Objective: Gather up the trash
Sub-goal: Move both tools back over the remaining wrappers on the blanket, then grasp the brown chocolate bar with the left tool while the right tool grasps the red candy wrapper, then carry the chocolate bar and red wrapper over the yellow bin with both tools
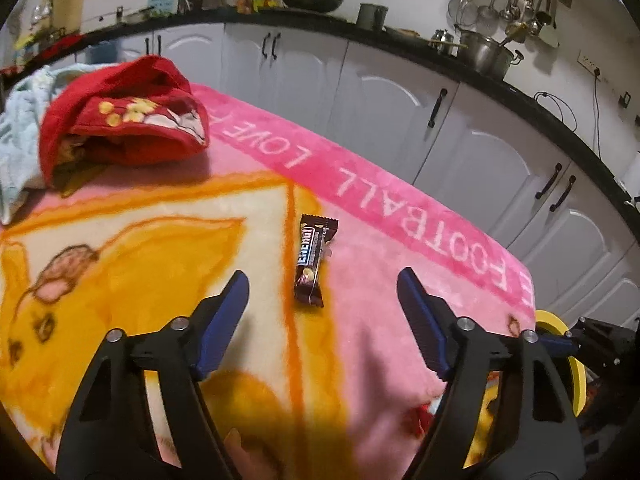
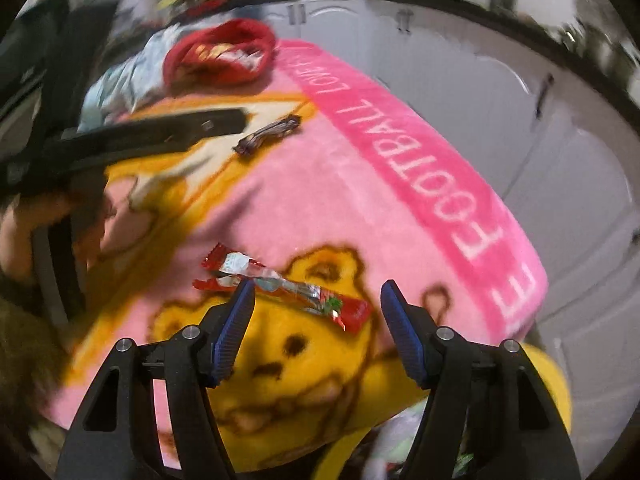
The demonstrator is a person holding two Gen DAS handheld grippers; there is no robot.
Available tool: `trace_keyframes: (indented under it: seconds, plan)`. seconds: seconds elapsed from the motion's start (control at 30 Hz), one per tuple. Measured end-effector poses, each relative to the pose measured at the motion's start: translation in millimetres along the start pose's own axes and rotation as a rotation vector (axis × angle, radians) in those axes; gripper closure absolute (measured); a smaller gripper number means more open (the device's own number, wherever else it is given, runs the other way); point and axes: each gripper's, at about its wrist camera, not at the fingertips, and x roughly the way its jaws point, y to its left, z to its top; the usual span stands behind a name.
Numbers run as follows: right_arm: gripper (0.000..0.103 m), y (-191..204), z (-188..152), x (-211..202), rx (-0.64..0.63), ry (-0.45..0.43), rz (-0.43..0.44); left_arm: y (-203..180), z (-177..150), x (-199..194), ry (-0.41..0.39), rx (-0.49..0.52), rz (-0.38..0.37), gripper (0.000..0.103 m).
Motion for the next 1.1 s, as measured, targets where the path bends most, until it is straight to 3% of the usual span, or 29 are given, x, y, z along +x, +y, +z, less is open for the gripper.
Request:
trace_keyframes:
  seconds: [0.2, 0.23, 0.27, 0.4, 0.5, 0.53, 0.6, 1.1]
  plan:
    - [0.043, 13, 2, 22, -0.146, 0.037, -0.004, 6, 5, 27, 0.054, -0.023, -0.014, 0.044]
    - [0.048, 14, 2, 24, -0.158, 0.042, 0.001, 6, 5, 30, 0.061, -0.023, -0.015, 0.045]
    - [0.061, 15, 1, 27, -0.165, 0.052, 0.010, 6, 5, 33, 0.067, -0.021, -0.013, 0.046]
    - [0.084, 21, -2, 27, -0.182, 0.048, 0.031, 8, 5, 46, 0.097, -0.029, -0.015, 0.058]
    - [0.093, 27, -7, 24, -0.194, 0.049, 0.035, 11, 6, 52, 0.109, -0.035, -0.001, 0.075]
    - [0.093, 30, -8, 23, -0.199, 0.049, 0.032, 12, 6, 53, 0.111, -0.035, 0.000, 0.084]
    - [0.094, 32, -12, 20, -0.185, 0.049, 0.037, 15, 6, 55, 0.118, -0.042, 0.005, 0.092]
    - [0.096, 8, -28, -30, 0.008, -0.041, 0.069, -13, -14, 16, 0.076, 0.028, -0.027, 0.094]
